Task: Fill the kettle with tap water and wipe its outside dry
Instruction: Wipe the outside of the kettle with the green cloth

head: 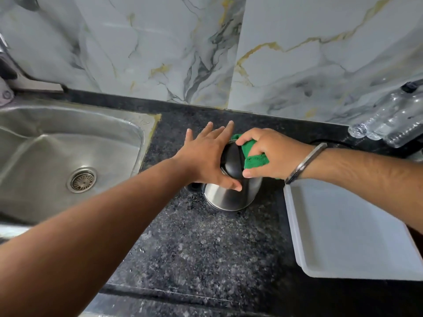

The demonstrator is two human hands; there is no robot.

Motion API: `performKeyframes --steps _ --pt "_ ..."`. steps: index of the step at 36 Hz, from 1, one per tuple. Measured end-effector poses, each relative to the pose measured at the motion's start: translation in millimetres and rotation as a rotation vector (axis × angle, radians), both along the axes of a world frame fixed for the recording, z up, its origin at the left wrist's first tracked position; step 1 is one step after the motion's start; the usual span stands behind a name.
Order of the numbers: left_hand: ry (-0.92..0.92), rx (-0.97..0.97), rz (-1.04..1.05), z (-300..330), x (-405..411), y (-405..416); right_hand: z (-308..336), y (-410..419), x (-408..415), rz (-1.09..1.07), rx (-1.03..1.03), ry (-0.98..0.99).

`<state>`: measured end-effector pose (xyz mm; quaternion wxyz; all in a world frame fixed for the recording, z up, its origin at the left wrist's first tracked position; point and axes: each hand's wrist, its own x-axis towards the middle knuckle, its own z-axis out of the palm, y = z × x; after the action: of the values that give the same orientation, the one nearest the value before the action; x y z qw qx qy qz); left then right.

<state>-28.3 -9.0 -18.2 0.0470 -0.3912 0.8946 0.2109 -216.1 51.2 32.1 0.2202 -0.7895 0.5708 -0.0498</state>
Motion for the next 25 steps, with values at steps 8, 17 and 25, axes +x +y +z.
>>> performKeyframes --steps 8,17,25 --pt "0.023 0.011 -0.011 -0.1 0.9 -1.3 66.4 6.8 -34.4 -0.163 0.412 -0.099" --pt "0.042 0.010 -0.027 -3.9 1.0 -4.4 80.4 30.2 -44.5 -0.506 0.090 -0.421" --pt "0.044 0.011 -0.008 -2.3 -0.7 -1.1 13.7 38.2 18.5 -0.291 -0.127 -0.001"
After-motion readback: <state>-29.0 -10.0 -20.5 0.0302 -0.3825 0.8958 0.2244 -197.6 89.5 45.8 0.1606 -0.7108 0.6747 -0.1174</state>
